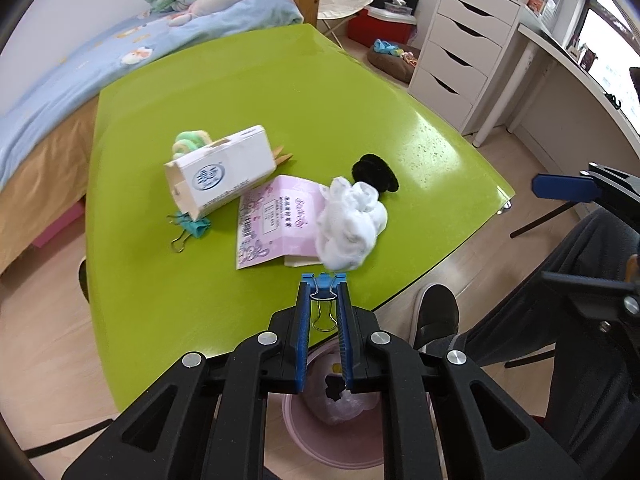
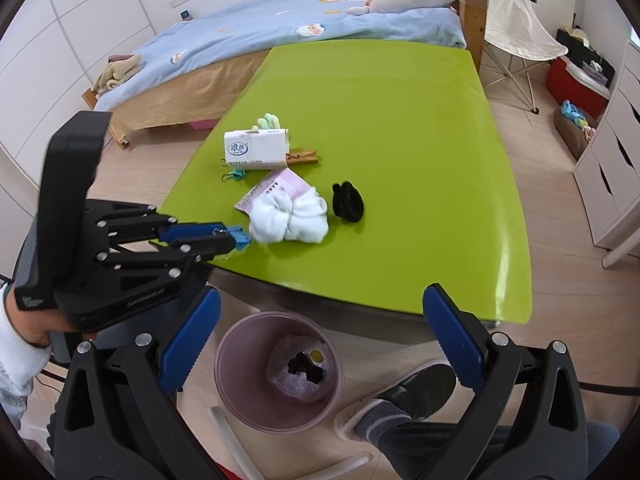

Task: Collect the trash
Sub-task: 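Grasp the white socks with the right gripper and lift them, then lower the white socks over the pink bin and open the right gripper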

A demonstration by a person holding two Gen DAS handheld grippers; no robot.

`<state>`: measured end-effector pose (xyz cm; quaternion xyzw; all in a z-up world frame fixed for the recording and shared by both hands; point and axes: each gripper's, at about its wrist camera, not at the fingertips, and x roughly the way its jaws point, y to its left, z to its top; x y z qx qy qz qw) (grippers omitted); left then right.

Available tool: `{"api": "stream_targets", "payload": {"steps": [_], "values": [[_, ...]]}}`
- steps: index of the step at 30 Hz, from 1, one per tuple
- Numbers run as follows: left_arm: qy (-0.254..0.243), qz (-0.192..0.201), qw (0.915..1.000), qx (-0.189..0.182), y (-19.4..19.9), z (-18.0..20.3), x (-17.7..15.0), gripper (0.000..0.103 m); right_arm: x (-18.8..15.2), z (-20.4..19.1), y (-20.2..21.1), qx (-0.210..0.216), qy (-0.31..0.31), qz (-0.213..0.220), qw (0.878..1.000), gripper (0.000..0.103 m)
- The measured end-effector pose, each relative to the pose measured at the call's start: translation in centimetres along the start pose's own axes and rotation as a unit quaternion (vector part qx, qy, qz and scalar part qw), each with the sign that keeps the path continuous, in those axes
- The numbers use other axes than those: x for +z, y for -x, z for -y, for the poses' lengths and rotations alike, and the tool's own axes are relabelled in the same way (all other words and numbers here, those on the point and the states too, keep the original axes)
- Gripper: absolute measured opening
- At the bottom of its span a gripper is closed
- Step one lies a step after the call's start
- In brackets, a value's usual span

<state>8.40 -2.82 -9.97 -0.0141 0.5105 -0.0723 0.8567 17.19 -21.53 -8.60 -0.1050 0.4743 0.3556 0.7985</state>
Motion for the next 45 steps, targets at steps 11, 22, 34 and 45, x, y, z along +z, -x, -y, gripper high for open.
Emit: {"api": "stream_targets", "payload": {"steps": [11, 22, 34, 45], "values": [[0.027, -0.001, 0.9996, 0.01, 1.5, -2.2, -1.7, 0.013, 2.5, -2.6, -4.8, -0.004, 0.033, -0.032, 0.999, 0.099], [0.04, 0.001, 0.9992, 0.007, 1.8, -3.0, -2.8, 0.013, 2.2, -1.9, -8.2, -0.02, 0.014, -0.067, 0.997, 0.047], [0.032, 0.007, 0.9995, 0.005, 2.3, -2.5, -3.0, 0.013, 2.0, -1.7, -6.8, -0.004, 0.015, -0.045, 0.999, 0.025], [0.023, 0.026, 0.9994, -0.001, 4.8, -1.7, -3.3, 0.013, 2.0, -3.1, -2.3, 0.019, 0.032, -0.003, 0.999, 0.025]]}}
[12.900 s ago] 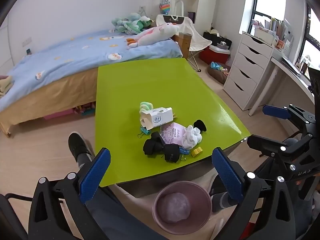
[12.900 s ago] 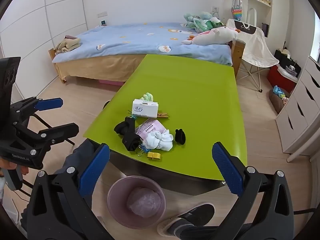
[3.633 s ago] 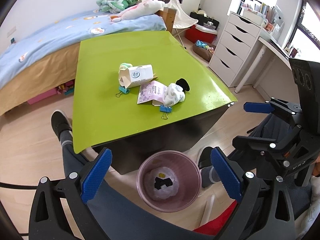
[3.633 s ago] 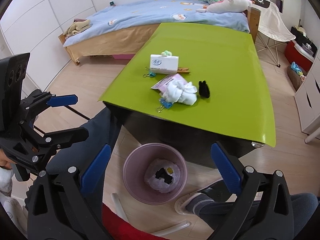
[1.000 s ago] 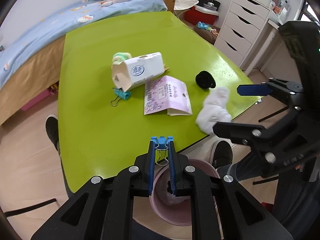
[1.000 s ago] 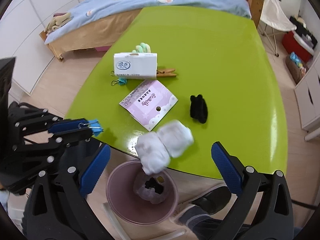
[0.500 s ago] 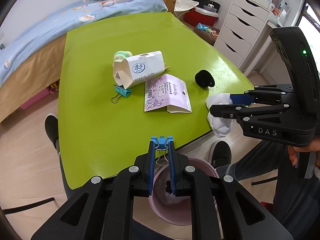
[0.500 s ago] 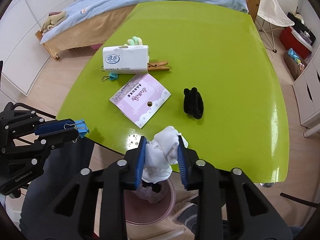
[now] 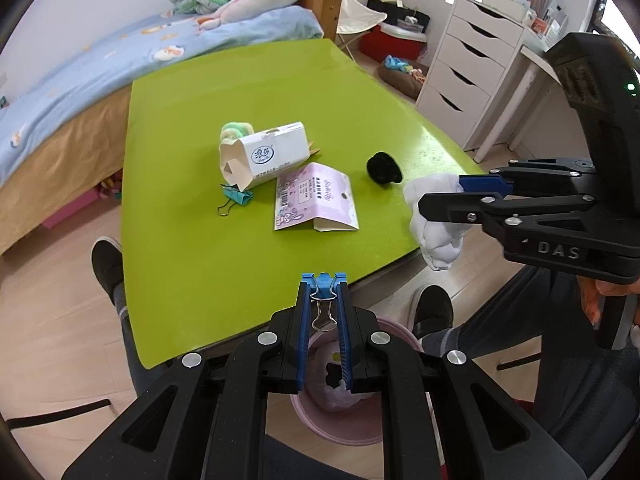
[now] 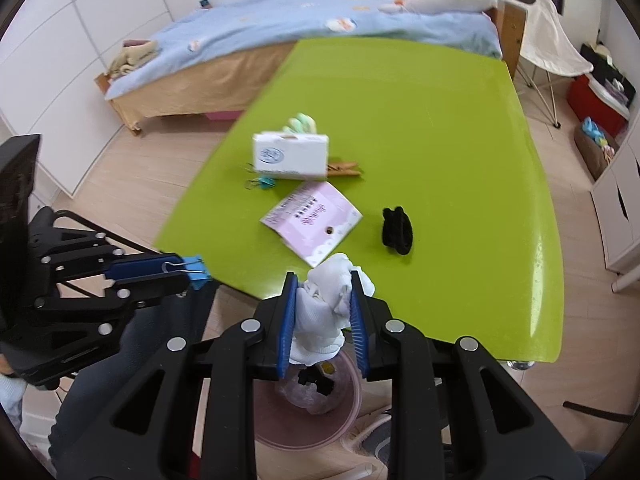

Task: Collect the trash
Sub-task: 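Lower the white socks over the pink bin and open the right gripper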

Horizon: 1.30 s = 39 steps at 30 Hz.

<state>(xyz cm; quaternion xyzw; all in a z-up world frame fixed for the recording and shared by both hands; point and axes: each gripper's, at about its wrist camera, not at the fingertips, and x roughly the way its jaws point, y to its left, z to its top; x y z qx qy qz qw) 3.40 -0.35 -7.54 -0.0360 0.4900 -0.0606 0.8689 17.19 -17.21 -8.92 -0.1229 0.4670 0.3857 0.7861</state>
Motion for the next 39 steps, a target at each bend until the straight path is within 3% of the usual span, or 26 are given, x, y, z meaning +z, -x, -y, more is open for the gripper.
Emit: {"api": "stream_targets", "payload": {"steps": [12, 25, 28, 30, 32, 34, 39], "values": [[-0.015, 0.024, 0.9996, 0.001, 3.3, 2.0, -1.8, 0.013, -3.7, -2.9, 5.2, 0.031, 0.039, 0.024, 0.998, 0.025], [-0.016, 0.021, 0.9996, -0.005, 4.5, 2.9, -3.9, 0.013, -6.2, -4.4, 4.2, 0.066, 0.05, -0.007, 0.997, 0.026], [-0.014, 0.019, 0.9997, -0.006, 4.4, 2.7, -4.0, 0.013, -6.3, -4.5, 3.9, 0.071, 0.051, -0.013, 0.996, 0.038], [-0.014, 0.018, 0.9997, -0.007, 4.4, 2.8, -4.1, 0.013, -6.4, -4.4, 3.7, 0.071, 0.048, -0.017, 0.996, 0.054], [-0.014, 0.016, 0.9997, -0.008, 4.3, 2.8, -4.2, 0.013, -6.4, -4.0, 3.8, 0.069, 0.04, -0.013, 0.997, 0.077], [-0.015, 0.015, 0.9997, -0.01, 4.2, 2.9, -4.3, 0.013, -6.4, -3.6, 4.0, 0.074, 0.03, -0.011, 0.997, 0.086], [-0.017, 0.013, 0.9996, -0.015, 4.1, 3.1, -4.4, 0.013, -6.3, -2.9, 4.8, 0.067, 0.017, 0.001, 0.998, 0.093]]}}
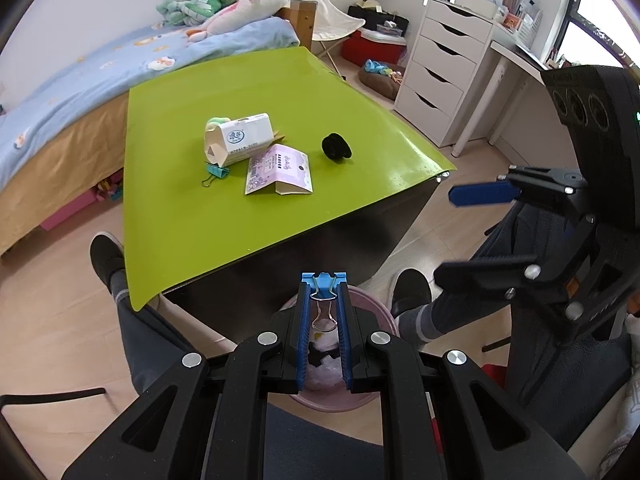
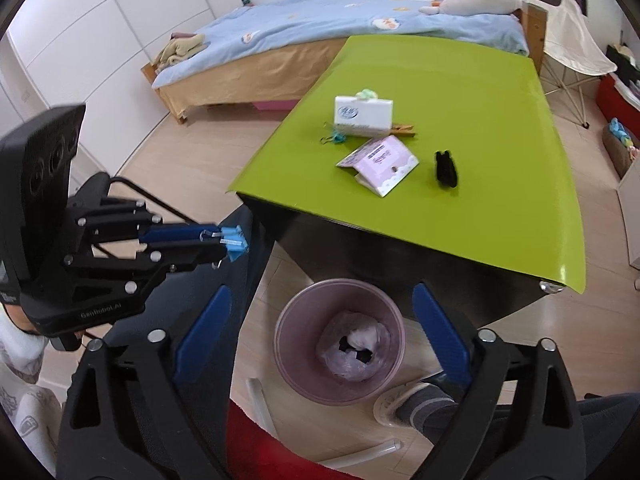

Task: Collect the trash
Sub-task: 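Lower the white socks over the pink bin and open the right gripper, then open the left gripper over the pink bin to drop the blue clip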

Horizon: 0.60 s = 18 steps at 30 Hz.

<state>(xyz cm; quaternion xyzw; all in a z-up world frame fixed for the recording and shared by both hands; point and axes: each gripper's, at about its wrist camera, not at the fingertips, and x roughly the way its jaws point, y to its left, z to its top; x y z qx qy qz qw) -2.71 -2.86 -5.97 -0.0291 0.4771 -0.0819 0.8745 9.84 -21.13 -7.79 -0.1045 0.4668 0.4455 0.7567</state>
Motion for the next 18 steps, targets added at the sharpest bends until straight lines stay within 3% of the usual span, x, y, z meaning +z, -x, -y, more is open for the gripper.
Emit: {"api": "stream_targets", "payload": {"steps": [18], "values": [[-0.029, -0.014, 0.9988, -0.037, -0.6, 2.7, 0.1, 0.015, -0.1, 2.2, 3.6, -0.033, -0.029, 0.051, 0.998, 0.096]]}}
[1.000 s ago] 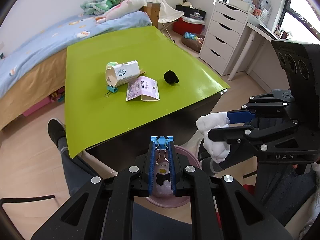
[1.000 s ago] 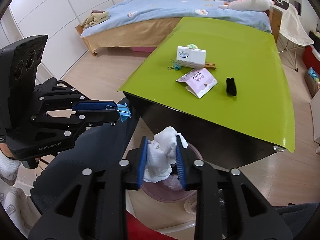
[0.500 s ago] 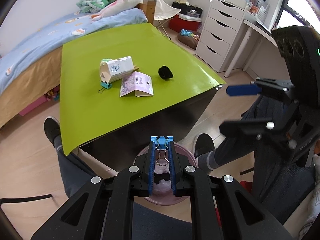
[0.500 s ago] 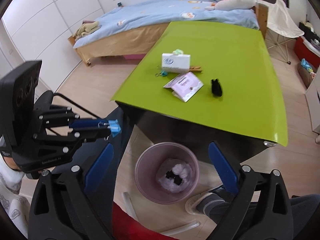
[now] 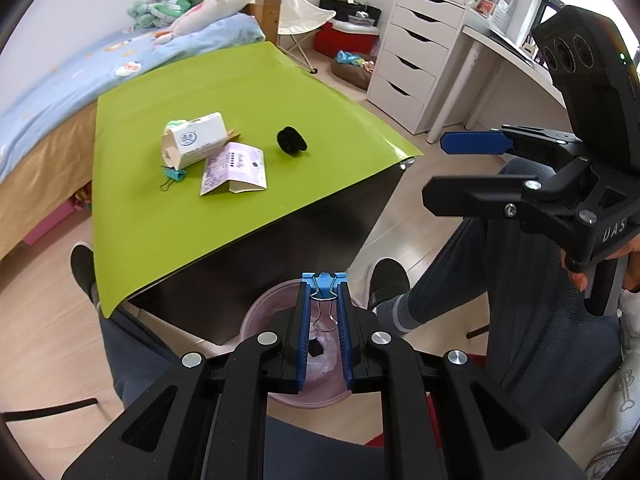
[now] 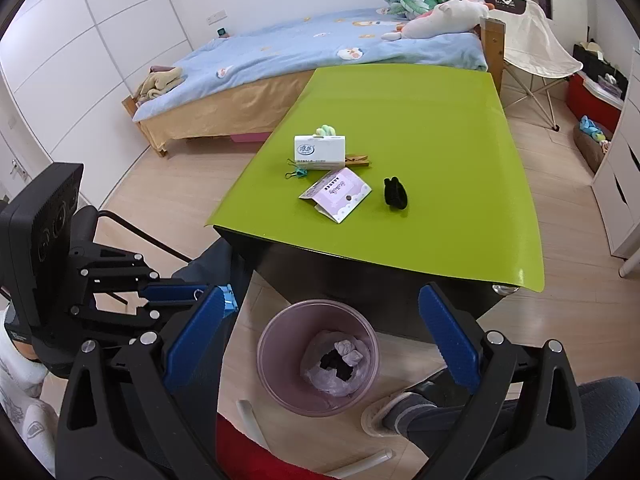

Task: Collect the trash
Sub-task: 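Open the left gripper over the pink bin to drop the blue clip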

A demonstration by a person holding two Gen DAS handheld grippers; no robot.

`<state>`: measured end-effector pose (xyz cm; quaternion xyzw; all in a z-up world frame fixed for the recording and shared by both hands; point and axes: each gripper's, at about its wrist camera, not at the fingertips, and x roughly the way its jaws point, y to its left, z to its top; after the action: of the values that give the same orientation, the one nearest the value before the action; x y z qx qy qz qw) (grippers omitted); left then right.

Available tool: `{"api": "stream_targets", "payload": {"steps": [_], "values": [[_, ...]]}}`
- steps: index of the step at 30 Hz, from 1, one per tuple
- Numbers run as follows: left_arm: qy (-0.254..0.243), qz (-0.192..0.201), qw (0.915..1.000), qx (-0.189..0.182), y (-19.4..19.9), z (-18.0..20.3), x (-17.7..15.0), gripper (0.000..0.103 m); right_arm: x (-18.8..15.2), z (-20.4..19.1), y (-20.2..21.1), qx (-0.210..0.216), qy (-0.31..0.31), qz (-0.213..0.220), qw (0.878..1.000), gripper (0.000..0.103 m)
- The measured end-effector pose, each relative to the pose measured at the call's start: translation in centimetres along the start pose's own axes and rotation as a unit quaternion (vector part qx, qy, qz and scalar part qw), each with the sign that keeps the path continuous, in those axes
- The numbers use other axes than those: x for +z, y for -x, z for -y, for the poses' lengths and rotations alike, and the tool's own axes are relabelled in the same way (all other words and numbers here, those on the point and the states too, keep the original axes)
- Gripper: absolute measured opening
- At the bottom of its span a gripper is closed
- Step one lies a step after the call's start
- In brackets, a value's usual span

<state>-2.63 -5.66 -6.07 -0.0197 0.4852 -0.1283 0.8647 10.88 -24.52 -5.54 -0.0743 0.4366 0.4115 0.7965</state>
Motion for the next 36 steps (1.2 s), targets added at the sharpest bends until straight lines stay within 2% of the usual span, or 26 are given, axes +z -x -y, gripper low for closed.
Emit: {"api": "stream_targets", "payload": {"steps": [2, 3, 4, 5, 7, 9, 13, 26, 36], "values": [[0.0, -0.002, 1.0, -0.003, -0.2, 0.0, 0.0, 0.017, 0.0, 0.1, 0.2, -0.001, -0.002, 0.002, 1.0, 0.096], [0.0, -0.004, 1.0, -0.002, -0.3, 0.0, 0.1, 0.027, 0.0, 0.1, 0.2, -0.001, -0.003, 0.003, 1.0, 0.096], [0.003, -0.003, 1.0, -0.001, -0.4, -0.1, 0.0, 0.046, 0.0, 0.1, 0.2, -0.002, -0.004, 0.004, 1.0, 0.097], [0.006, 0.001, 1.0, -0.002, -0.4, -0.2, 0.0, 0.054, 0.0, 0.2, 0.2, -0.002, -0.005, 0.004, 1.0, 0.097], [0.014, 0.008, 0.9999, 0.0, -0.3, -0.5, 0.0, 0.079, 0.0, 0.2, 0.2, -0.002, -0.005, 0.004, 1.0, 0.098], [0.021, 0.023, 0.9995, 0.007, 0.0, -0.7, 0.0, 0.089, 0.0, 0.2, 0.2, -0.003, -0.006, 0.004, 1.0, 0.098], [0.038, 0.032, 0.9986, 0.021, 0.4, -1.5, 0.1, 0.095, -0.1, 0.1, -0.1, -0.005, -0.006, 0.004, 1.0, 0.1], [0.065, 0.073, 0.9942, 0.044, 1.8, -3.4, 0.9, 0.095, 0.1, 0.0, -0.5, -0.008, -0.001, 0.001, 1.0, 0.1], [0.079, 0.086, 0.9917, 0.053, 2.3, -5.4, 1.4, 0.095, 1.7, 0.7, -1.8, -0.038, 0.004, -0.003, 0.999, 0.1]]}}
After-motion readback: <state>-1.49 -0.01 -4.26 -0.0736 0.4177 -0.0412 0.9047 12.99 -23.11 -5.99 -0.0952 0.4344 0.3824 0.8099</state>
